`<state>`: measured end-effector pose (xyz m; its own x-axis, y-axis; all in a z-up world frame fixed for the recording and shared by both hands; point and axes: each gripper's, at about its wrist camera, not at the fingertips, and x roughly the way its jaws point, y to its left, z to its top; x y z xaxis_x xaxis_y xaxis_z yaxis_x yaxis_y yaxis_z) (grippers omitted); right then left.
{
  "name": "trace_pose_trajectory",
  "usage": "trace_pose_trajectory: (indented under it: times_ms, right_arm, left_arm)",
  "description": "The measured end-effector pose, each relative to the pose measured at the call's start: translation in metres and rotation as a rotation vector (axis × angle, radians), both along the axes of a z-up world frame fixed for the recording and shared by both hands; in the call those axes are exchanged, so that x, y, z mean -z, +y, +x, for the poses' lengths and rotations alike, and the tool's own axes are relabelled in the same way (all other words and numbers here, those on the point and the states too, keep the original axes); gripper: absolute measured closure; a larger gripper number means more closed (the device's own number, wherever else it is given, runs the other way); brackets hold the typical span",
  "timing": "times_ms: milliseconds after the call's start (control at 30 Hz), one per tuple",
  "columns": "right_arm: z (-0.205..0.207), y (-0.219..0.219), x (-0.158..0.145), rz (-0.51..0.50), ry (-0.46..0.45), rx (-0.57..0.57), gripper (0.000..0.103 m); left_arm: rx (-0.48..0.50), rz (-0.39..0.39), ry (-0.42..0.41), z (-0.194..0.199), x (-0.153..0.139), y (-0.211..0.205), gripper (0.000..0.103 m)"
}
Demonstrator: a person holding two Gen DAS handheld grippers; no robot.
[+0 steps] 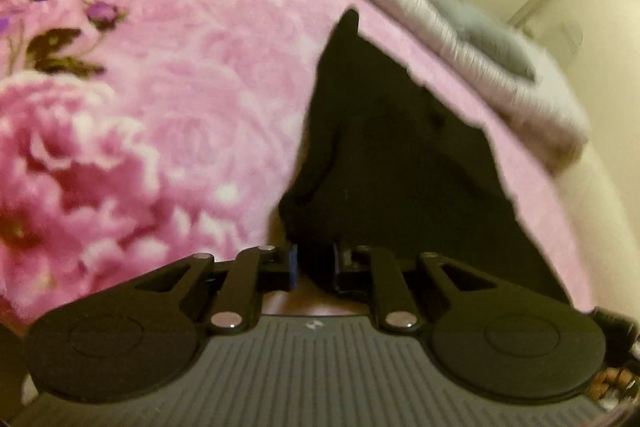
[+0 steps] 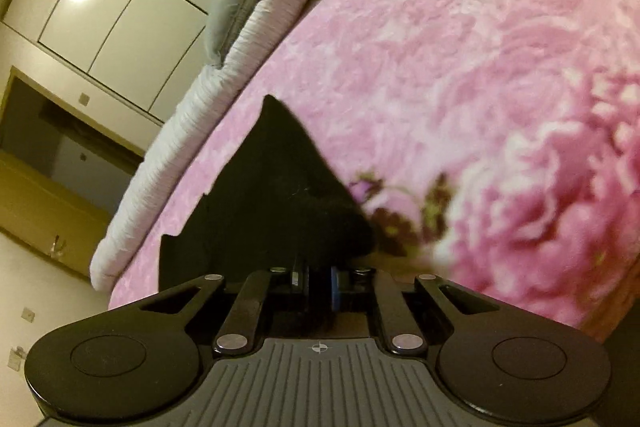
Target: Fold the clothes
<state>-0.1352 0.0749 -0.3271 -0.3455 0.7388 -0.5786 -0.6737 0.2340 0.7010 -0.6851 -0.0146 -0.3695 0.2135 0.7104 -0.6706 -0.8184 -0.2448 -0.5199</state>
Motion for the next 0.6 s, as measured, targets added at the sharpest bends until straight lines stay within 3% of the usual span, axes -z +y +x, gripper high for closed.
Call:
trace_pose_trajectory:
  times_ms: [100, 200, 267, 400, 500, 600]
  right_arm:
    - [0.0, -0.002, 0.018, -0.05, -0.002, -0.025, 0.091]
    - [0.001, -0.003, 0.0, -0.072, -0.077, -0.084, 0.077]
    - [0.001, -0.006, -0.021, -0.051, -0.192, -0.12, 0.072]
    - [-0.024, -0.014, -0.058, 0.103, -0.503, -0.189, 0.071]
    - [-0.054, -0.007, -0.055, 0.181, -0.608, -0.327, 0.071]
    - [-0.081, 0.008, -0.033, 0.195, -0.681, -0.43, 0.071]
  left_arm:
    - [-0.014, -0.003, -0.049, -0.006, -0.003, -0.005, 0.085]
    - [0.012, -0.011, 0.005, -0.006, -0.024, -0.011, 0.083]
    - [0.016, -0.001, 0.09, -0.003, -0.041, -0.014, 0.086]
    - [0.041, 0.044, 0.267, 0.011, -0.068, -0.011, 0.086]
    - [0.129, 0.068, 0.305, 0.031, -0.064, 0.005, 0.086]
    - [0.212, 0.055, 0.348, 0.054, -0.047, 0.023, 0.085]
